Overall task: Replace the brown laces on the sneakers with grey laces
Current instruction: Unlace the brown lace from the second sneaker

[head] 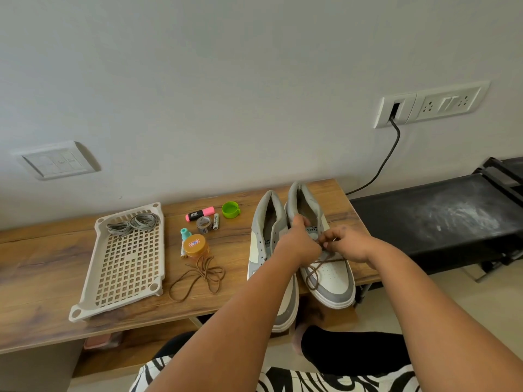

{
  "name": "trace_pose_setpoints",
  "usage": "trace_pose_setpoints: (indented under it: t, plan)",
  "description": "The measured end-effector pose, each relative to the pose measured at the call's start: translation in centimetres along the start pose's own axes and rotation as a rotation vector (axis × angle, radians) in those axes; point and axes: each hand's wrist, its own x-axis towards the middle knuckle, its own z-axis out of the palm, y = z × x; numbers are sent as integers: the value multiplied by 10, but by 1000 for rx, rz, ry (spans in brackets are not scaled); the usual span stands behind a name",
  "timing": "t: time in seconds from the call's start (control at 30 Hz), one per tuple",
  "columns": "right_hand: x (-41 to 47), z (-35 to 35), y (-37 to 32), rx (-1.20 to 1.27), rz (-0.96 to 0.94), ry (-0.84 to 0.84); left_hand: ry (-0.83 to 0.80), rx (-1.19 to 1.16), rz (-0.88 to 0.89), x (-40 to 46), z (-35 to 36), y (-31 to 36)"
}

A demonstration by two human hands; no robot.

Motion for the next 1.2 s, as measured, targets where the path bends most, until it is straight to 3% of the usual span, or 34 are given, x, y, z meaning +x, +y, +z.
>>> trace_pose_setpoints:
  t: [0.13, 0.27, 0.53, 0.7, 0.77, 0.83, 0.9, 0.93, 1.03, 1.2]
  plan:
    - [0, 2, -1, -26, 23, 0, 45, 638, 233, -7, -16, -5]
    - [-2, 3, -4, -50, 32, 11, 47, 864, 274, -7, -32, -4]
    - [-1, -1, 5, 62, 54, 34, 330, 811, 241, -10, -68, -10]
    - [2, -6, 17, 640, 224, 172, 200, 798, 257, -12, -58, -10]
    - [2, -6, 22, 720, 333, 286, 148, 785, 304, -12, -49, -7]
    - [3, -9, 26, 411, 374, 428, 103, 764, 356, -11, -42, -6]
    - [4, -12, 26, 56, 233, 516, 80, 768, 385, -9, -38, -6]
    - [2, -13, 23, 0, 123, 517, 66, 777, 388, -9, -36, -7]
    - [-2, -9, 6, -21, -95, 383, 32, 746, 368, -7, -34, -11]
    - [0, 12, -9, -217, -66, 155, 0, 597, 320, -9, -39, -11]
